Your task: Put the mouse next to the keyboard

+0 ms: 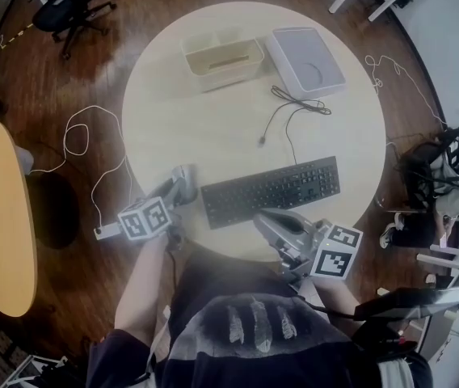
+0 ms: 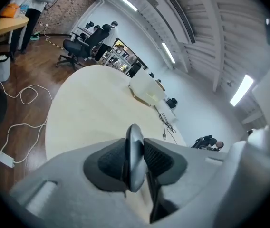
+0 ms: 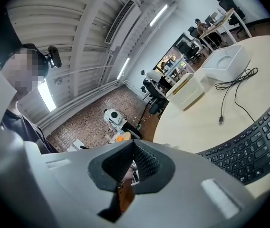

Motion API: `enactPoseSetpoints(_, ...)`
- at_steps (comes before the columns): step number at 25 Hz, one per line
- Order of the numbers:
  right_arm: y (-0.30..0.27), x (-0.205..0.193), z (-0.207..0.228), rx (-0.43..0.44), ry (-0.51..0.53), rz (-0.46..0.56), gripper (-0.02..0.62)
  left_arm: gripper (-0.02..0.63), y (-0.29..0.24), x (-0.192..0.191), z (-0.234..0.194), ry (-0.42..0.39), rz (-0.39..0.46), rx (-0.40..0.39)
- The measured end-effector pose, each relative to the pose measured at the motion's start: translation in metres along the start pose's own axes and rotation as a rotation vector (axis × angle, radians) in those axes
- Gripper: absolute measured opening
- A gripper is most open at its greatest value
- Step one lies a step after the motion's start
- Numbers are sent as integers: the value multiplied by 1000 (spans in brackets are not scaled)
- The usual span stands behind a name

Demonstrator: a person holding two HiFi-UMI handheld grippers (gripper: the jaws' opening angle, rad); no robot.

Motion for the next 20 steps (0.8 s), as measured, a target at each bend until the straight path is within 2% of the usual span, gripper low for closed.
enactPoseSetpoints(5,-6,-1,2,-11,0,-9,-2,121,12,9,-2,101,36,-83)
enactPoseSetpoints(10,-21,-12,4,26,8,-74,2,120,25,20,9,154,59,-195)
enactPoseSetpoints(15,-56,-30,11,88,72,-221,122,120,45,35,36,157,80,-338)
enactPoseSetpoints(20,-98,-39,6,169,86,-305,246,120,73,41,74,149,91,-474)
Point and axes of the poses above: the fingertips, and each gripper's own axes: y backward along the fingers, z to its right, x out of its top, the point moved 2 cm from there along y, backward along the fingers, and after that the axes turned 9 degrees about y, right-handed, at the moved point
